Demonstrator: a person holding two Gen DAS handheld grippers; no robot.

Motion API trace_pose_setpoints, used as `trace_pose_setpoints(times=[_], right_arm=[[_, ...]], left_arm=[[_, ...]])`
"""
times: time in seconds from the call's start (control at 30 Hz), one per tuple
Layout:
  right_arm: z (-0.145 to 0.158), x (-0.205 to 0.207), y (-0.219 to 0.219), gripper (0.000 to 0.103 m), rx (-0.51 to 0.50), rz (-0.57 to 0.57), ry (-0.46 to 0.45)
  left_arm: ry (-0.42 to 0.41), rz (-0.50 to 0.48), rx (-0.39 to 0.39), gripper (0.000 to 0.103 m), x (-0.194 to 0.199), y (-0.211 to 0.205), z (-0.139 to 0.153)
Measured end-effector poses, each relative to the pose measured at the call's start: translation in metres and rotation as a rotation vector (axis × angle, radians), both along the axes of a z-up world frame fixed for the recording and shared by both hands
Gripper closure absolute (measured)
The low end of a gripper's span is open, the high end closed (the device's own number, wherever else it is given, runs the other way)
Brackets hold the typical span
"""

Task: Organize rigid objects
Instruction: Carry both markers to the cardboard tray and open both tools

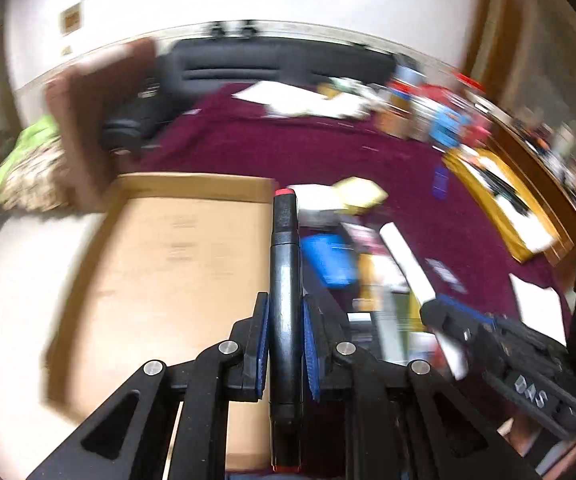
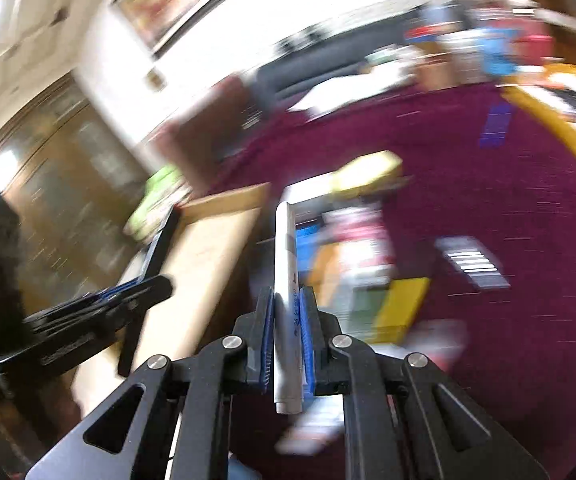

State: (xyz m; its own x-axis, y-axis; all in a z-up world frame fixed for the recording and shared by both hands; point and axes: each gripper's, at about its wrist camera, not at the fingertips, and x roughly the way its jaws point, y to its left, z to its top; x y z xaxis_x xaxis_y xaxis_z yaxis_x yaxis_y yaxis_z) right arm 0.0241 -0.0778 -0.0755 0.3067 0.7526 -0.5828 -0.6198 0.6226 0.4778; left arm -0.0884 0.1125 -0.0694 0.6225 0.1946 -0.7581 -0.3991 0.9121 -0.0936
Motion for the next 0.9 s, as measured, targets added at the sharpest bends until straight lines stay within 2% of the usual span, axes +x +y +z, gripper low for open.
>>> trace_pose_setpoints(times=[0.1,0.2,0.27,0.37,0.5,0.57,0.6,0.63,0.7,0.77,0.8,0.9], right_arm=[[0.004,-0.017,0.068,0.091,-0.027,0.143,0.036],[-0.008,-0.019,0.125,0.091,-0.115,0.184,0.063],[-0.015,-0.021,0.145,0.091,-0.155,0.192,0.065],[-0.027,-0.025,0.170,0.091,-0.250,0.177,0.017],[-0.043,-0.029,0.181,0.090,-0.313,0.163,-0.001],[-0.047,-0.029,0.179,0.087,-0.305,0.164,-0.009],[-0.045,-0.027,0.176,0.079,-0.293,0.174,-0.007],[-0.040,-0.028,0.168,0.074,-0.264,0.173,0.000],[-0.025,-0.031,0.147,0.056,-0.187,0.163,-0.020],[-0.009,-0.041,0.111,0.048,-0.106,0.150,-0.053],[0.000,-0.046,0.079,0.043,-0.051,0.121,-0.068],[0.006,-0.051,0.010,0.039,0.032,0.044,-0.069]], left_arm=[[0.038,0.092,-0.008,0.088,-0.018,0.057,-0.009],[0.088,0.138,-0.070,0.088,-0.024,0.095,-0.036],[0.118,0.143,-0.066,0.088,-0.024,0.103,-0.049],[0.164,0.108,-0.067,0.088,-0.017,0.100,-0.064],[0.198,0.100,-0.053,0.087,-0.009,0.097,-0.076],[0.206,0.095,-0.080,0.079,-0.009,0.099,-0.082],[0.205,0.098,-0.095,0.064,-0.008,0.100,-0.083],[0.196,0.103,-0.098,0.055,-0.011,0.099,-0.081],[0.124,0.106,-0.064,0.052,-0.024,0.091,-0.064],[0.043,0.109,-0.020,0.035,-0.038,0.072,-0.041],[0.016,0.108,-0.003,0.025,-0.042,0.063,-0.034],[-0.072,-0.004,0.098,0.022,-0.050,-0.001,-0.007]])
